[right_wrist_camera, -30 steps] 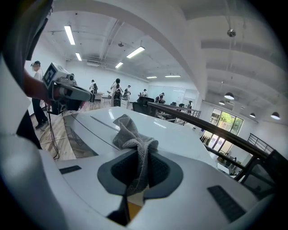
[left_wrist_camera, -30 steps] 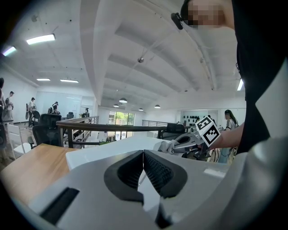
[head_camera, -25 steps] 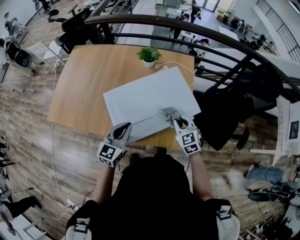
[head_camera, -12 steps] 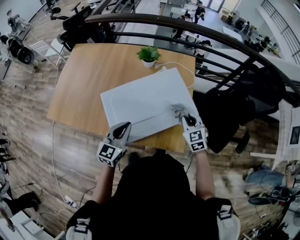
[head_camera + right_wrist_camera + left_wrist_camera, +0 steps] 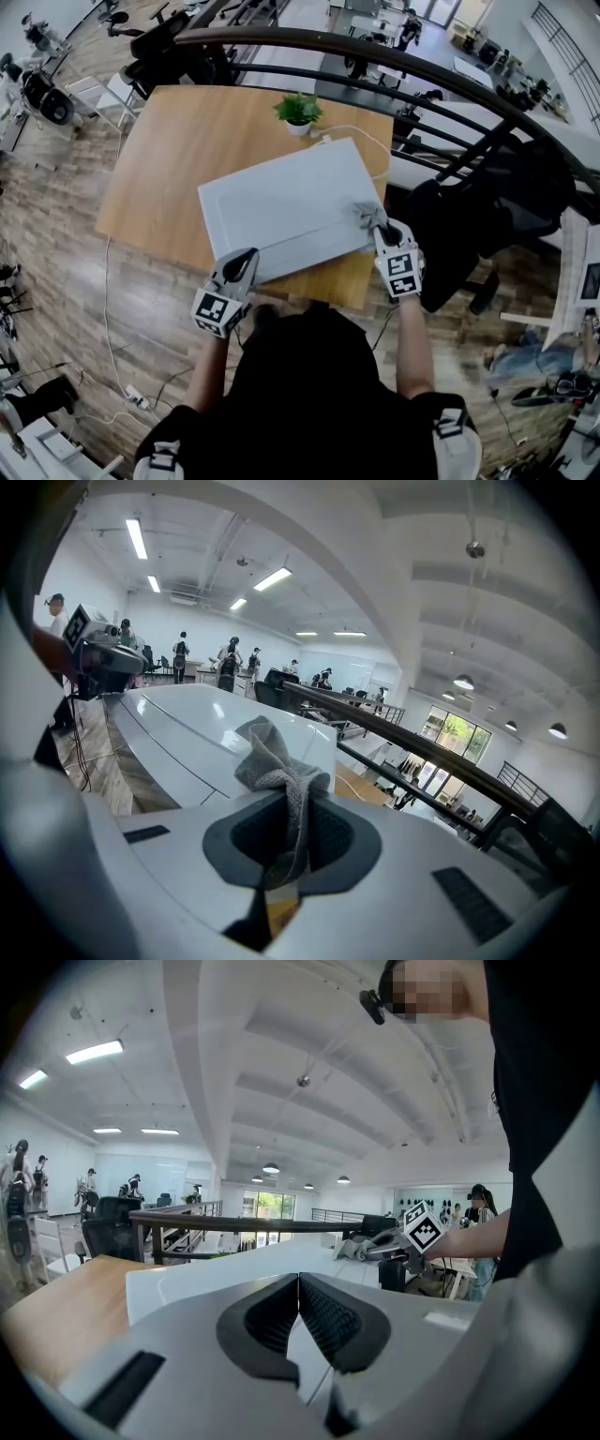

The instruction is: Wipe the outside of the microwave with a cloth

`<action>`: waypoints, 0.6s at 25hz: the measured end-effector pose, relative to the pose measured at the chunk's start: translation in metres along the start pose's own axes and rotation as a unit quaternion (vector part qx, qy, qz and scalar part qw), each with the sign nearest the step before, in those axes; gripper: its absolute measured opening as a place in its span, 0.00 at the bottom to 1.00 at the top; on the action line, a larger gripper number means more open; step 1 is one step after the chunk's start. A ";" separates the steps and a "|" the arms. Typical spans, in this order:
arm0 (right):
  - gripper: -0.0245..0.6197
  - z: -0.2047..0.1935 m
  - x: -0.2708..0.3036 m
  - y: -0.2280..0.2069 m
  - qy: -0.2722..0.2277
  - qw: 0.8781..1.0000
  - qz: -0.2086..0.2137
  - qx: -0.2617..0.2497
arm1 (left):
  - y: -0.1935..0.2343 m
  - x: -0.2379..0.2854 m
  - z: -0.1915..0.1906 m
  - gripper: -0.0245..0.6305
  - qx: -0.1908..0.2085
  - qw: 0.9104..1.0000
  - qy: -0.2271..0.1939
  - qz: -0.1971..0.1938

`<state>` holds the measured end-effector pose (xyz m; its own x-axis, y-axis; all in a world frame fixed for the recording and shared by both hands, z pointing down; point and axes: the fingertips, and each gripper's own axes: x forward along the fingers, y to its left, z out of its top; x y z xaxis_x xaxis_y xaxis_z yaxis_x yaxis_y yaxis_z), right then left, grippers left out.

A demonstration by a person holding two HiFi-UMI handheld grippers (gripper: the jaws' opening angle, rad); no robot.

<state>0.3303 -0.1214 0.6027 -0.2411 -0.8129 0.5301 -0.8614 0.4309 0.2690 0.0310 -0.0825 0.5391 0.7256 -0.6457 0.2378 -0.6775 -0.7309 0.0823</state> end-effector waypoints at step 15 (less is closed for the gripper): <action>0.08 -0.003 0.006 -0.022 -0.009 1.000 0.017 -0.006 | -0.016 0.008 -0.002 0.04 -0.011 0.999 -0.003 0.031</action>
<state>0.3491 -0.1347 0.6028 -0.2786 -0.8050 0.5238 -0.8471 0.4629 0.2610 0.0472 -0.0757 0.5417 0.6832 -0.6907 0.2371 -0.7232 -0.6849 0.0885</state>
